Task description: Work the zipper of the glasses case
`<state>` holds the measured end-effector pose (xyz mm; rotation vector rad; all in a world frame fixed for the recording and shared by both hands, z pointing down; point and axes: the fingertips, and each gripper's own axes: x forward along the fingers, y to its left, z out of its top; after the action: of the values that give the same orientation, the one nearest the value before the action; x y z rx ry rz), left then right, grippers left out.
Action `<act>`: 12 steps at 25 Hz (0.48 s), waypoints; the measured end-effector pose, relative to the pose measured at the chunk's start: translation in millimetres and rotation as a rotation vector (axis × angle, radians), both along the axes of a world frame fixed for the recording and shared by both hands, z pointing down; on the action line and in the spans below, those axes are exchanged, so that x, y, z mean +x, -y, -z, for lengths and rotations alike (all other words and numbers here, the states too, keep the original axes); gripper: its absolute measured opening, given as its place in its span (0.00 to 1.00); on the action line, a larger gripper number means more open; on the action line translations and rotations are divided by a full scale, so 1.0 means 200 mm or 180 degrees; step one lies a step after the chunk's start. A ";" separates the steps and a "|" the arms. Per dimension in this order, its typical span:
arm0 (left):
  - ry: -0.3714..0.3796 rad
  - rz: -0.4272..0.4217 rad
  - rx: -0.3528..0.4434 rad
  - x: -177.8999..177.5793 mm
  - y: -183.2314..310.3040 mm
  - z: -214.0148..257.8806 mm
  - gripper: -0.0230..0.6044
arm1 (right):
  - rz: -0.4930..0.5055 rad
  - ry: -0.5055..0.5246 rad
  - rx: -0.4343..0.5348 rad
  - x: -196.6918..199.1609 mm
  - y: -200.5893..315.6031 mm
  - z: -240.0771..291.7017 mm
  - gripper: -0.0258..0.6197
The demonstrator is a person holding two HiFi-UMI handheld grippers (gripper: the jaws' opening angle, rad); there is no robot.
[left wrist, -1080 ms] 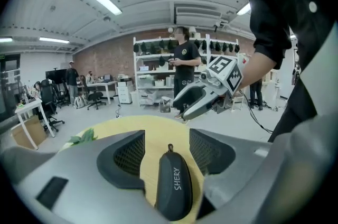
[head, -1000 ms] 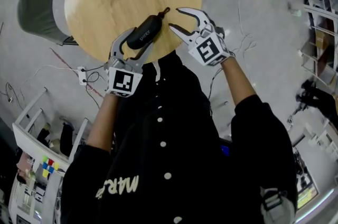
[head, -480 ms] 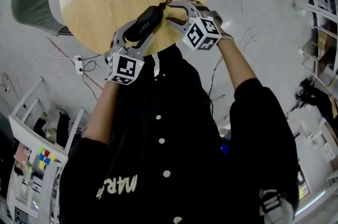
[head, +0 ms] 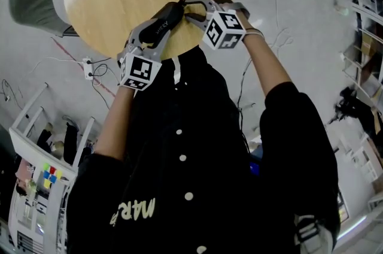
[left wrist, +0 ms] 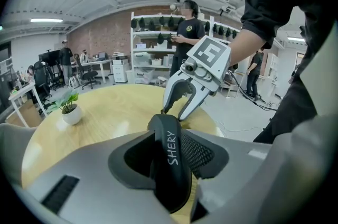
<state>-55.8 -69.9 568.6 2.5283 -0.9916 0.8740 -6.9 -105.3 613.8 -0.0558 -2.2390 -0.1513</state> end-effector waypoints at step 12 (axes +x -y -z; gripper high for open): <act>-0.0106 -0.0034 -0.0134 0.00 0.00 0.00 0.28 | 0.0366 -0.0271 0.0126 0.00 -0.01 -0.03 0.24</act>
<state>-56.3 -70.8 568.1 2.5068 -0.9404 0.8442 -7.8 -102.9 620.1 -0.1666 -2.1478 -0.2510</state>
